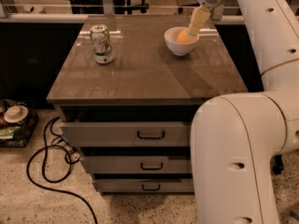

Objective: Pick orange from white bowl and place on counter

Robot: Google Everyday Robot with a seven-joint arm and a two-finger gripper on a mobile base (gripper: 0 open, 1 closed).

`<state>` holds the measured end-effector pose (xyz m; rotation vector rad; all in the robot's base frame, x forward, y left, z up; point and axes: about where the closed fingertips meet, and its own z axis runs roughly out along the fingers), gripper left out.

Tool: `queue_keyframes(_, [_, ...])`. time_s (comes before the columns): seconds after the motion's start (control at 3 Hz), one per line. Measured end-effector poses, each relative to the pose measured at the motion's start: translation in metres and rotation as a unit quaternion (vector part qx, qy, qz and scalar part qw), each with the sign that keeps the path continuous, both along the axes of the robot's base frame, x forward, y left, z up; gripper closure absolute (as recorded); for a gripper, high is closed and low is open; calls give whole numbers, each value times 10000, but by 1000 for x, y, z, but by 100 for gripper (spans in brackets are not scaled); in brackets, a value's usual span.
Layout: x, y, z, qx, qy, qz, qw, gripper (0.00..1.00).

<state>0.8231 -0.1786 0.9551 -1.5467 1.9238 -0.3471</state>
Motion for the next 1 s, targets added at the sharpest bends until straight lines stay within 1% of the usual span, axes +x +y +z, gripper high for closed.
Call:
queue_keyframes(0.33, [8,3,-6,-121,10,-66,9999,0])
queue_keyframes(0.67, [4,1,-16,-176,173,-38,9997,17])
queue_keyframes(1.0, [-6,-8,-19,-192,338,-44,9992,40])
